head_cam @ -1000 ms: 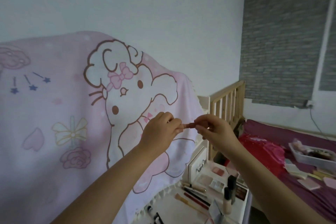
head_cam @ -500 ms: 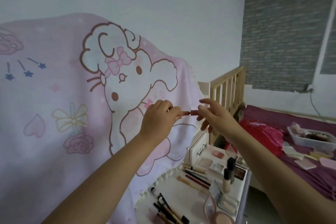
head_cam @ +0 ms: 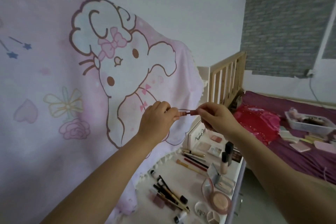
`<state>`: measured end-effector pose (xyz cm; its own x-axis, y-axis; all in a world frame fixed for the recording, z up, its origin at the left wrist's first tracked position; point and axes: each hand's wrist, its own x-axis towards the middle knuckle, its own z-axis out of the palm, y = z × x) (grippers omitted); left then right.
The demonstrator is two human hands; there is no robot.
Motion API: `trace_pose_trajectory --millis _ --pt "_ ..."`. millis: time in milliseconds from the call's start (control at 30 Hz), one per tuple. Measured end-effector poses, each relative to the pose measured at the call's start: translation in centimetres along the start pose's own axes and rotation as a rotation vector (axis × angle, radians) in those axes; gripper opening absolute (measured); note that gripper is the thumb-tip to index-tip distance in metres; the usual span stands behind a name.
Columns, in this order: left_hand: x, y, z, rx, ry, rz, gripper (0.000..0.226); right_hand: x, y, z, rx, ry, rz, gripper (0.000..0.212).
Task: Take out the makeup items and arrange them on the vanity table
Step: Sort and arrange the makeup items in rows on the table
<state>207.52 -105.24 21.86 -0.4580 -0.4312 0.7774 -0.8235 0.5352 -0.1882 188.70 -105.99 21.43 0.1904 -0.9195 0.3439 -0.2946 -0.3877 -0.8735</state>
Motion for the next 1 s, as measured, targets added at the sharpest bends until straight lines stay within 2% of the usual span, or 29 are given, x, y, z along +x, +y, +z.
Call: trace_pose_trajectory --millis 200,300,367,433,467,567,667,767,867,1000 --pt "-2.4 0.0 3.6 -0.121 -0.127 -0.053 0.011 0.5 3.1 0.3 0.085 -0.070 0.092 0.011" --pt "-3.9 0.5 6.2 -0.188 -0.288 -0.104 0.010 0.9 5.8 0.4 0.077 -0.134 0.176 0.014" --pt "-5.2 0.9 8.9 -0.220 -0.412 -0.197 0.020 1.3 8.2 0.5 0.083 -0.177 0.249 0.013" --pt "-6.5 1.6 11.9 -0.294 -0.490 -0.346 0.024 2.0 11.0 0.8 0.113 -0.172 0.318 0.011" --pt "-7.0 1.9 13.2 -0.338 -0.519 -0.421 0.025 2.3 12.3 1.0 0.098 -0.150 0.344 0.019" --pt "-8.4 2.9 18.1 -0.435 -0.627 -0.720 0.028 3.6 17.0 1.3 -0.143 -0.147 0.413 0.040" --pt "-10.6 3.5 23.0 -0.549 -0.768 -1.096 0.038 3.9 21.8 1.7 -0.443 -0.321 0.404 0.030" --pt "-12.8 3.8 27.5 -0.648 -0.858 -1.487 0.048 4.3 26.0 2.3 -0.580 -0.499 0.386 0.027" --pt "-14.4 3.8 31.1 -0.643 -0.837 -1.706 0.053 5.2 29.0 2.8 -0.665 -0.612 0.333 0.029" --pt "-15.3 4.5 34.6 -0.631 -0.862 -1.862 0.041 6.4 32.1 3.1 -0.737 -0.699 0.276 0.027"
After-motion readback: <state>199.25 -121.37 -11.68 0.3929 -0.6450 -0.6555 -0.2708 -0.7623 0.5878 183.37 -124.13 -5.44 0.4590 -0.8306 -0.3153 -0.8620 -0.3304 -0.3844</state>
